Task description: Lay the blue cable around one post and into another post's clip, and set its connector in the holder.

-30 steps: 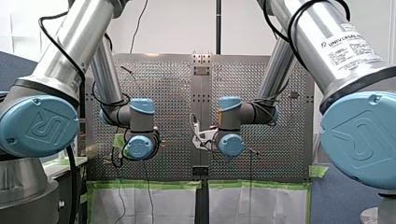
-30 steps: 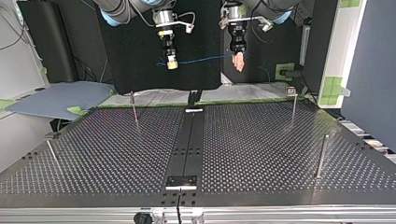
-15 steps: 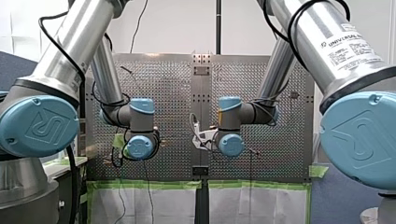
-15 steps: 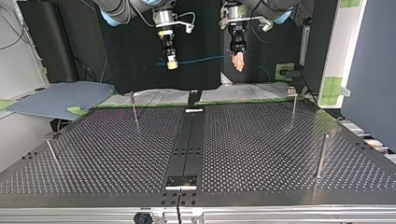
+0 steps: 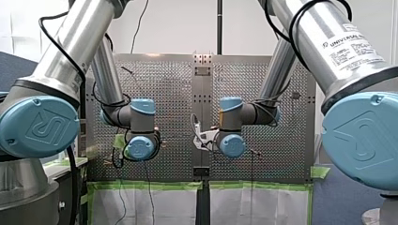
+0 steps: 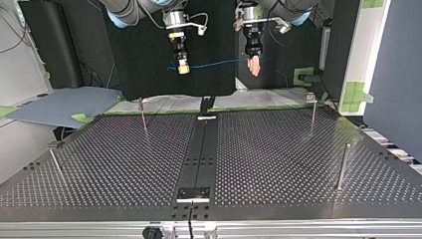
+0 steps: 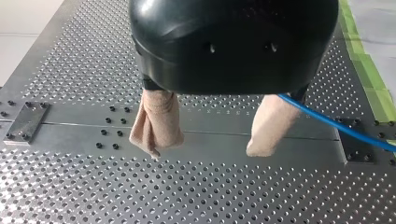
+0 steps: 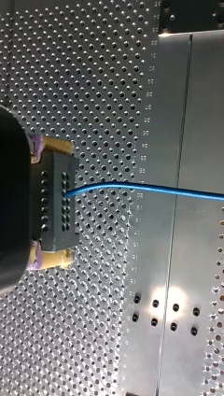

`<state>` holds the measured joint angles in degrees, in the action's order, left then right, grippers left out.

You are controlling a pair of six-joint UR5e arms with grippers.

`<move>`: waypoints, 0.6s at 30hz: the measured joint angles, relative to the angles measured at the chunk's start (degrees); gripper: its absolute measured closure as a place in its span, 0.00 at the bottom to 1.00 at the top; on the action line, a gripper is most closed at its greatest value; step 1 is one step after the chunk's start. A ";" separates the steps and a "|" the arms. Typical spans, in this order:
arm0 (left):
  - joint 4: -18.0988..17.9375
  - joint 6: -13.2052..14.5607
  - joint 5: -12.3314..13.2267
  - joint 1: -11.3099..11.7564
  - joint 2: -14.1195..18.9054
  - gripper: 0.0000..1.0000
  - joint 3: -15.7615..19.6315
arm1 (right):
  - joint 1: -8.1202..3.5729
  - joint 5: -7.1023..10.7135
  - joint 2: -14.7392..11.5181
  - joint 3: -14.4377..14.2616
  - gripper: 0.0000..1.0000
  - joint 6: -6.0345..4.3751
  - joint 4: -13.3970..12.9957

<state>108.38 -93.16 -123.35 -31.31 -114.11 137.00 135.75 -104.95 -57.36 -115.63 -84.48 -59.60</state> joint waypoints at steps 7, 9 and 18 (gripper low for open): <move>0.00 0.00 0.00 0.00 0.00 0.00 0.00 | 0.00 0.00 0.00 0.00 1.00 0.00 0.00; 0.00 0.00 0.00 0.00 0.00 0.00 0.00 | 0.00 0.00 0.00 0.00 1.00 0.00 0.00; 0.00 0.00 0.00 0.00 0.00 0.00 0.00 | 0.00 0.00 0.00 0.00 0.96 0.00 0.00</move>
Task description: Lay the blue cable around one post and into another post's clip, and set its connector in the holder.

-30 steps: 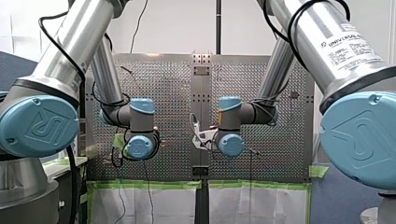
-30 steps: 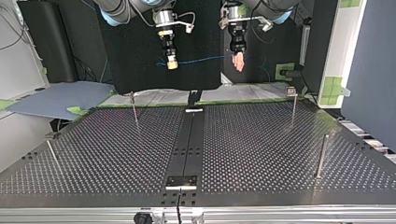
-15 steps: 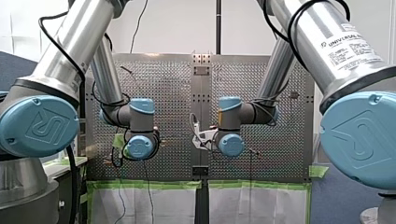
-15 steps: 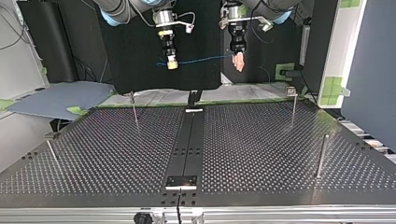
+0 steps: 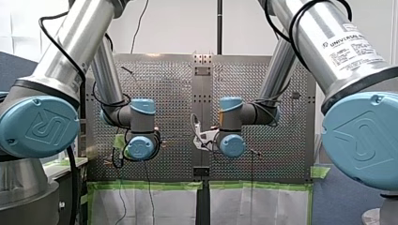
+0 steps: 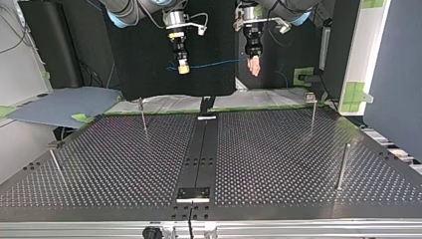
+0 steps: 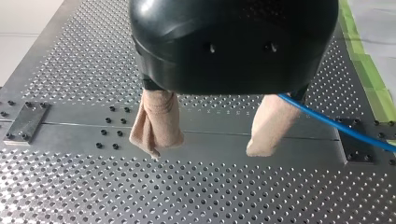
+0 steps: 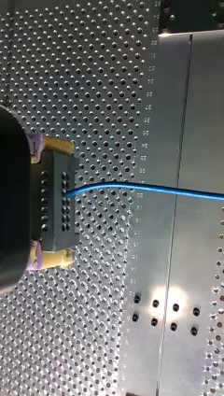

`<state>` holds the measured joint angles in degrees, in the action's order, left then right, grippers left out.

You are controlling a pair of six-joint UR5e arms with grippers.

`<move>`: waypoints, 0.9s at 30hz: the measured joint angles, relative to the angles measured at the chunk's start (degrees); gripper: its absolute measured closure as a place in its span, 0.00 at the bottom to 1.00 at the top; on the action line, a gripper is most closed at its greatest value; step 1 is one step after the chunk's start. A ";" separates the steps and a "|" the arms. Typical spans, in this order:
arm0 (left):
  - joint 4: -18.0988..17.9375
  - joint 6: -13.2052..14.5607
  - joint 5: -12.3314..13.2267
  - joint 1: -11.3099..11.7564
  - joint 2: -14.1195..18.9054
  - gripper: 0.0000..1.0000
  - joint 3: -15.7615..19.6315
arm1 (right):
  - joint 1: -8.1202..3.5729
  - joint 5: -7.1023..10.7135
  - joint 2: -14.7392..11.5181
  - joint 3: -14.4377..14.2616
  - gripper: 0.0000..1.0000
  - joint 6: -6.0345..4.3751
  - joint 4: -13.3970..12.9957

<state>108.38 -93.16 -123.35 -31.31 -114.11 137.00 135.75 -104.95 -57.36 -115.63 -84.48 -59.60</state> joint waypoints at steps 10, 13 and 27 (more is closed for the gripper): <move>0.00 0.00 0.00 0.00 0.00 0.00 0.00 | 0.00 0.00 0.00 0.00 0.96 0.00 0.00; 0.00 0.02 0.00 -0.02 0.00 0.00 -0.02 | 0.00 0.00 0.00 0.00 0.96 0.00 0.00; 0.00 0.00 0.00 -1.82 -1.82 0.00 -0.09 | 0.00 -0.09 -0.08 0.00 0.96 0.00 0.00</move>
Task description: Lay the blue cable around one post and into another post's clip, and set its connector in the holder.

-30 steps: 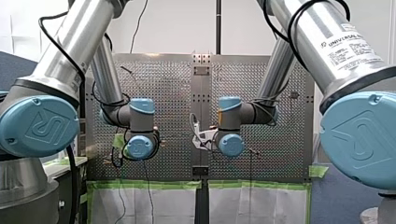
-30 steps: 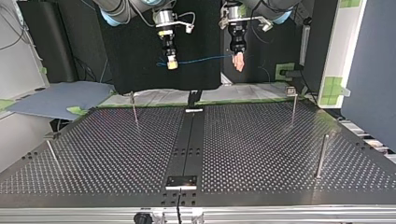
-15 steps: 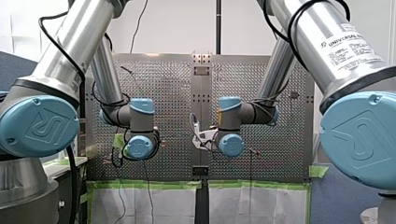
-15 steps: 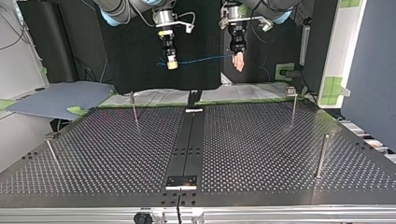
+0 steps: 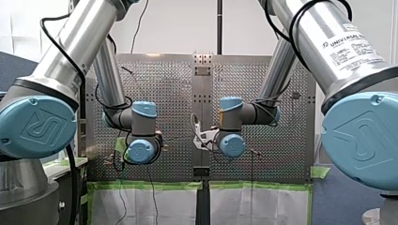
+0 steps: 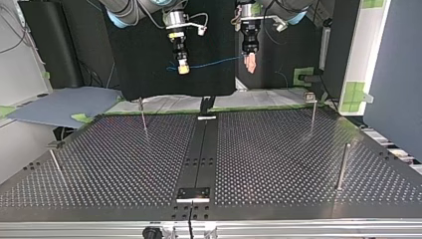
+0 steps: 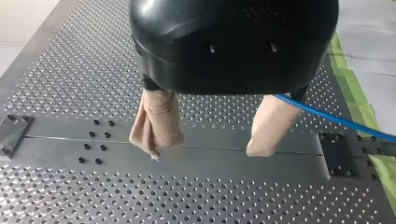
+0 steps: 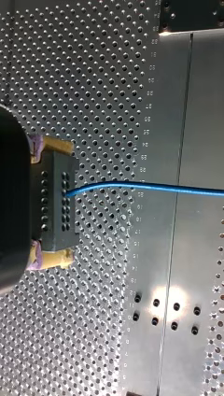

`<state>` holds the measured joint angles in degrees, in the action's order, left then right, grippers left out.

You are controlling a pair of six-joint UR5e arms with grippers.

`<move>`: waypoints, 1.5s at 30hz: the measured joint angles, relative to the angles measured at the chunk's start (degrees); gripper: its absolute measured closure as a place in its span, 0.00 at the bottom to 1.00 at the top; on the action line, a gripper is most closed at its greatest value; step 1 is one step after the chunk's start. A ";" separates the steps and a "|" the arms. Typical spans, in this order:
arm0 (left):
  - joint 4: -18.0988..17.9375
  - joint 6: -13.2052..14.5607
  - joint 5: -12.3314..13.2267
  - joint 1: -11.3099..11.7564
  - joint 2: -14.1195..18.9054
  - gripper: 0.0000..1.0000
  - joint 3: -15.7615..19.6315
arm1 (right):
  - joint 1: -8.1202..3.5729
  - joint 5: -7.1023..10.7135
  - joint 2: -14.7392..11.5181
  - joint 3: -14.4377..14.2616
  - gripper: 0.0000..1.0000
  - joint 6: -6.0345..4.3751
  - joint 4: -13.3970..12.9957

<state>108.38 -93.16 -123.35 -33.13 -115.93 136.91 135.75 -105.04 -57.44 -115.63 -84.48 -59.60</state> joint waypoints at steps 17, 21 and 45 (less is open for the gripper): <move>0.00 0.00 0.00 -0.02 -0.03 0.00 0.00 | 1.12 -0.56 1.04 1.11 0.96 -0.33 1.12; 0.00 0.00 0.00 -0.02 -0.03 0.00 0.00 | 2.90 -0.75 1.77 3.04 0.96 -0.42 3.05; 1.98 -1.99 -1.99 -2.00 1.96 0.00 0.88 | 2.49 -1.63 1.01 6.59 0.96 -1.69 9.91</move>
<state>110.36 -95.15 -125.34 -35.13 -113.97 137.79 138.23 -106.66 -56.44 -109.04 -86.17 -49.69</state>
